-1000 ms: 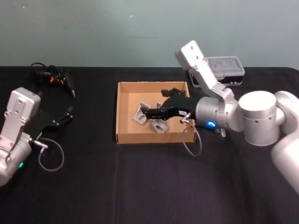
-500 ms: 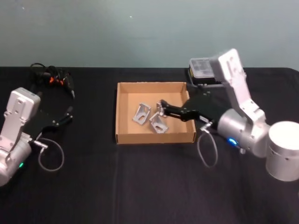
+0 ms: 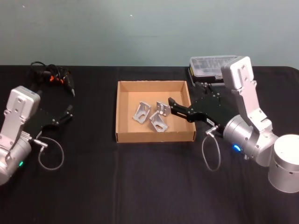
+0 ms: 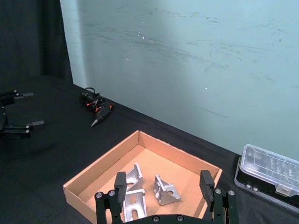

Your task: Use one hand to pick up the angle iron from the table and place it into the box.

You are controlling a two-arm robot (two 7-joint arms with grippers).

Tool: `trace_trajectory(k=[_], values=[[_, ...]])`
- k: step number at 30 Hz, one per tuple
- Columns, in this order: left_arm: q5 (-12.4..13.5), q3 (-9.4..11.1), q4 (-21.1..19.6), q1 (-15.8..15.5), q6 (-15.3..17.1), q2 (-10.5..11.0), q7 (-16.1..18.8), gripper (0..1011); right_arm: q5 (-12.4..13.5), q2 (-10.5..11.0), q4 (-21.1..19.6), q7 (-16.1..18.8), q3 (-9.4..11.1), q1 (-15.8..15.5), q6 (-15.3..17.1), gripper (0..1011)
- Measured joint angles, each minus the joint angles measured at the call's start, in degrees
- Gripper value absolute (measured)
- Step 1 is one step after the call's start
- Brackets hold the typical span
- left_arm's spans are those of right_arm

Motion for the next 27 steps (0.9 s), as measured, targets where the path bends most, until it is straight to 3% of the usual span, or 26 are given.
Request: trace_trajectory(k=[27], values=[[0.0, 0.0, 0.0, 0.0, 0.0, 0.0, 0.0, 1011, 0.22, 0.02, 0.4, 0.21, -0.31, 0.49, 0.47, 1000]])
